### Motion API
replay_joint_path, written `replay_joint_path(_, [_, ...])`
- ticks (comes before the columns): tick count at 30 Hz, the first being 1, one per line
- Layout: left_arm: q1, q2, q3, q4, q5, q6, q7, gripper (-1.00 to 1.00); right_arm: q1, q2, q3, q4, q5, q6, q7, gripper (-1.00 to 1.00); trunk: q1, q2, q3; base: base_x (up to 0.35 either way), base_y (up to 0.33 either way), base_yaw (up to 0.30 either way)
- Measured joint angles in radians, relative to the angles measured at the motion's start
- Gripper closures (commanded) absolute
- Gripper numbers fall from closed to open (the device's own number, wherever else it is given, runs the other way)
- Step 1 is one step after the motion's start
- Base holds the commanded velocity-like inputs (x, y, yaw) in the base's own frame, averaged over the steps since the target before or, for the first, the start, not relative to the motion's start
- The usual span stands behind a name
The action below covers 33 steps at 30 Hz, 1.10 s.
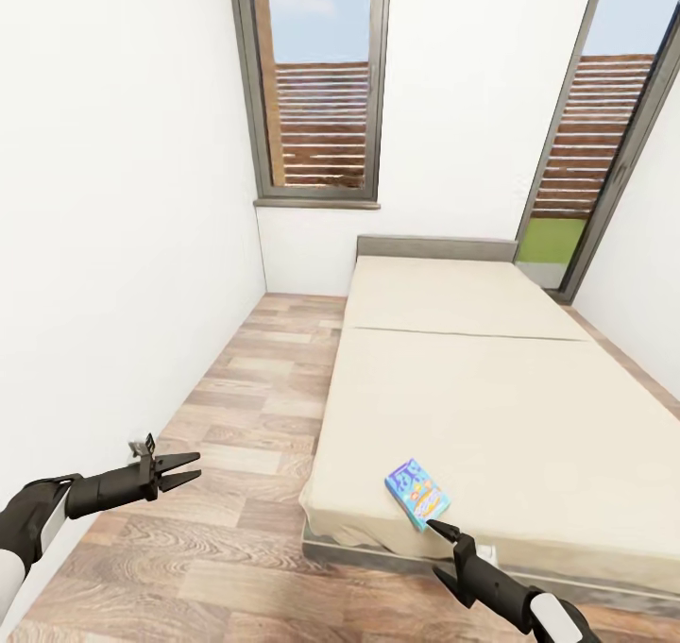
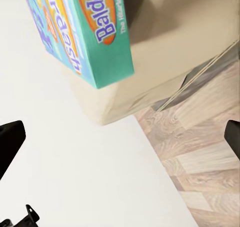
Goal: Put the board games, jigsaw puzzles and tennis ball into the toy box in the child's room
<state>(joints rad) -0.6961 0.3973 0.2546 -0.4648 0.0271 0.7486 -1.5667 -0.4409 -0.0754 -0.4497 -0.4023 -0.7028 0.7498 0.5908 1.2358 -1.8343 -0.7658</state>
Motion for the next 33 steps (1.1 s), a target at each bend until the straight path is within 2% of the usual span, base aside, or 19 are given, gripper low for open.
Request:
replay_joint_path(6, [0.0, 0.0, -0.001, 0.0, 0.0, 0.0, 0.0, -1.0, 0.0, 0.0, 0.0, 0.0, 0.001, 0.0, 0.0, -1.0, 0.023, -0.042, -0.019, 0.0, 0.0, 0.0])
replay_joint_path(20, [0.0, 0.0, 0.0, 0.0, 0.0, -0.001, 0.0, -1.0, 0.0, 0.001, 0.0, -0.001, 0.001, -0.001, 0.003, -1.0, 0.023, -0.042, -0.019, 0.003, 0.0, 0.0])
replay_joint_path(33, [0.0, 0.0, 0.001, 0.0, 0.0, -0.003, 0.0, -1.0, 0.0, 0.0, 0.0, -0.001, 0.001, 0.0, 0.003, -1.0, 0.023, -0.042, -0.019, 0.073, 0.0, 0.0])
